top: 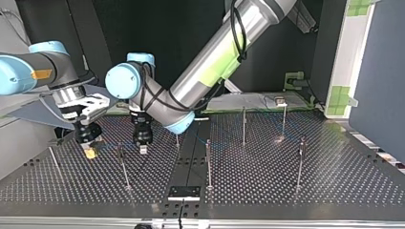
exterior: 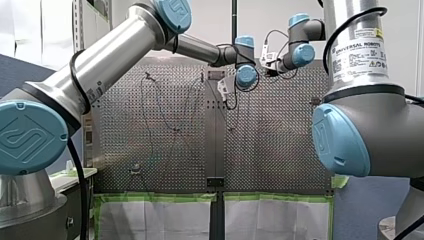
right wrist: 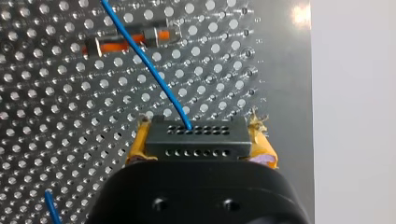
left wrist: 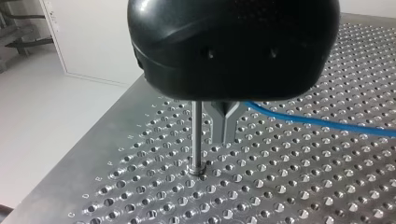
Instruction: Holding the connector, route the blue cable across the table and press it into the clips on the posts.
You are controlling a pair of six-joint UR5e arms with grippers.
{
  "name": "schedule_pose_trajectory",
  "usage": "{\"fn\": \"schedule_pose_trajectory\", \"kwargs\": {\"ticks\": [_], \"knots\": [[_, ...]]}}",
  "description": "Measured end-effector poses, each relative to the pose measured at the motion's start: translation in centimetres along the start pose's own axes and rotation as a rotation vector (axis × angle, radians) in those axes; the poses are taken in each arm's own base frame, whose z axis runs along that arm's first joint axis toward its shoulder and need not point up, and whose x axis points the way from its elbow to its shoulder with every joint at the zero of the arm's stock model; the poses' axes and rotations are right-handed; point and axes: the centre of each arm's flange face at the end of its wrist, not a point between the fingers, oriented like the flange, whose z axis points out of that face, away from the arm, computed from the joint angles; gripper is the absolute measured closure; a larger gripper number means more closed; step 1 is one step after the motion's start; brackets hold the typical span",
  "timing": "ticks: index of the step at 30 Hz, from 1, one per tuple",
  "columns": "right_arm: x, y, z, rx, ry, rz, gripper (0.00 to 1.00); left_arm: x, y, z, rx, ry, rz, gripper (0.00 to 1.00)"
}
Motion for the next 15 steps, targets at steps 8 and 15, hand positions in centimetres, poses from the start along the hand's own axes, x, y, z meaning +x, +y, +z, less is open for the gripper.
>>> {"fn": "schedule_pose_trajectory", "kwargs": {"ticks": [8, 15], "knots": [[-0.3, 0.9, 0.4, -0.001, -0.002, 0.001, 1.0, -0.5, 1.4, 2.2, 0.019, -0.022, -0.01, 1.0], [-1.3, 2.2, 1.1, -0.009, -0.007, 0.004, 1.0, 0.0, 2.5, 3.9, 0.044, -0.025, -0.011, 1.0]]}}
